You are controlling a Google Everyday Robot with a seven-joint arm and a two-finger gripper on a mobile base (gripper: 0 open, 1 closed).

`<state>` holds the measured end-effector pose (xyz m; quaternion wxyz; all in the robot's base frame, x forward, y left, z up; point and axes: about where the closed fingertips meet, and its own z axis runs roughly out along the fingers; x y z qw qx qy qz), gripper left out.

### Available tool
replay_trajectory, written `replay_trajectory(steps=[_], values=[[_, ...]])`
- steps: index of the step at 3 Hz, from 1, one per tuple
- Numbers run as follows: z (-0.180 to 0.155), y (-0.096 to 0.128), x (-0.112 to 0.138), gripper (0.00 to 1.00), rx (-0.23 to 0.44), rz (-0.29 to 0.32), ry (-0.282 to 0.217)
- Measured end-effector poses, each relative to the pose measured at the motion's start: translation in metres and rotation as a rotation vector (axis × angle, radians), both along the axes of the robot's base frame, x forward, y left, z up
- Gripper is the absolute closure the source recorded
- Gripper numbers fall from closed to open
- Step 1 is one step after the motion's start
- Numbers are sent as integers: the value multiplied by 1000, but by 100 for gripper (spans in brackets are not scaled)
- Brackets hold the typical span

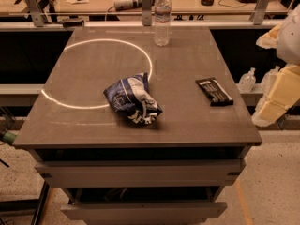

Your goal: Move blue chip bag near water bottle

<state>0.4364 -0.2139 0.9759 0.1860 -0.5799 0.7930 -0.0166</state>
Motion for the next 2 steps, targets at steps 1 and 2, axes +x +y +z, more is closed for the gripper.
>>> replay_trajectory(steps=[1,2], values=[[-16,38,-9,0,156,-35,-3],[-47,88,-11,0,285,-2,-15]])
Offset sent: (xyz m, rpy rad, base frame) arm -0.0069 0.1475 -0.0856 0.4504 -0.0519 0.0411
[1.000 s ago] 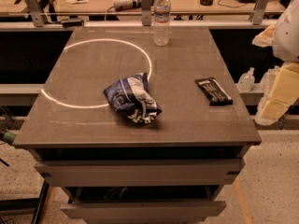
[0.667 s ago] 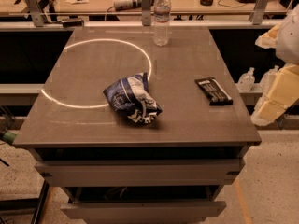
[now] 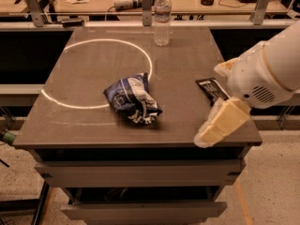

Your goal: Move blue chip bag near water bottle

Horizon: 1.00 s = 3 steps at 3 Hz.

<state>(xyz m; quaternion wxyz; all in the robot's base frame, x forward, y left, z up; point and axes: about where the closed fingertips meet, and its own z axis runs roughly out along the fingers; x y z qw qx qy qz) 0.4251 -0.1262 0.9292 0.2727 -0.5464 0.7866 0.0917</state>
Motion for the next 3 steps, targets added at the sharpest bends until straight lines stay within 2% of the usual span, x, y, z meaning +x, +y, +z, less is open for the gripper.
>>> replay_trajectory(steps=[1,2,3], values=[[-19,48,13,0,78,62,-50],[-12,93,28,0,139,137,-106],[-13,125,40,0,156,163,-125]])
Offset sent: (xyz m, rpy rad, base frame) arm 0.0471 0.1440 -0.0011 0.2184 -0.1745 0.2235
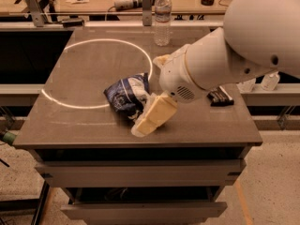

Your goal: Move blue chip bag near water bottle

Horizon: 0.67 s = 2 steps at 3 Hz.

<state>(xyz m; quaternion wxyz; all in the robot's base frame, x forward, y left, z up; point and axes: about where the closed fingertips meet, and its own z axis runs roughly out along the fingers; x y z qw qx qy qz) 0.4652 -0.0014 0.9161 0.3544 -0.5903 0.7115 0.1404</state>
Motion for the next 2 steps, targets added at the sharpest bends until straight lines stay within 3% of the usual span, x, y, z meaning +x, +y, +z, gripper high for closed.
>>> replay_trajectory(steps=[1,2], values=[[-8,17,14,0,-18,-12,-11],[-22,15,35,0,-57,-43,-9]])
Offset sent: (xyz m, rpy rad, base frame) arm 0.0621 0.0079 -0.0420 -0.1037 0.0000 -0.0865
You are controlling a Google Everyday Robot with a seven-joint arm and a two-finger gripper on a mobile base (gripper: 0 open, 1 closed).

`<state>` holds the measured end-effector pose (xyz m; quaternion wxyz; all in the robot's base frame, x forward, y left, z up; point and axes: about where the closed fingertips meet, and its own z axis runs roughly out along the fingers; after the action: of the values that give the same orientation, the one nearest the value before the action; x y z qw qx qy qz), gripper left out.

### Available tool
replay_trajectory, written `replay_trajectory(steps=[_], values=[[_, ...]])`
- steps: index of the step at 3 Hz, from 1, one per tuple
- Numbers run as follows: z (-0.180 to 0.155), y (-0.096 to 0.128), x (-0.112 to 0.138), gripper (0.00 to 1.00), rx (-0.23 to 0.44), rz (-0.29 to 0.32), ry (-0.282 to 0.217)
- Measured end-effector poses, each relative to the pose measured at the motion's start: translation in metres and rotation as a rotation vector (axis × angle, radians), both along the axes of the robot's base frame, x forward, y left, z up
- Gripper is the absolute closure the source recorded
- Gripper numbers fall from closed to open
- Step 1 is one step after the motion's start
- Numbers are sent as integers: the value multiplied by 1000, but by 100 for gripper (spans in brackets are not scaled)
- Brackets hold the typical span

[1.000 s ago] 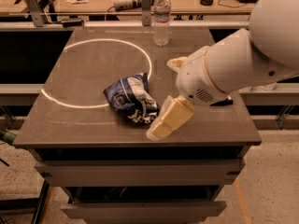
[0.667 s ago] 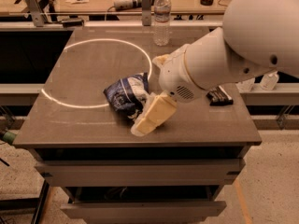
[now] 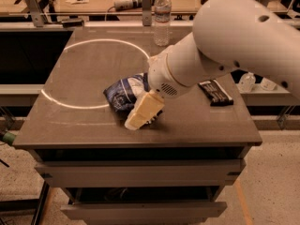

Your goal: Move blue chip bag near water bottle

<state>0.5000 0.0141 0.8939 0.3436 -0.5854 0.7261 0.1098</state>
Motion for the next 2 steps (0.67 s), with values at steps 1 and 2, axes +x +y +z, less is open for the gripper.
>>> replay_trajectory(steps=[1,2], values=[[-13,-8,13,0,-32,-25,11],[-31,-14,18,0,-61,-44,58]])
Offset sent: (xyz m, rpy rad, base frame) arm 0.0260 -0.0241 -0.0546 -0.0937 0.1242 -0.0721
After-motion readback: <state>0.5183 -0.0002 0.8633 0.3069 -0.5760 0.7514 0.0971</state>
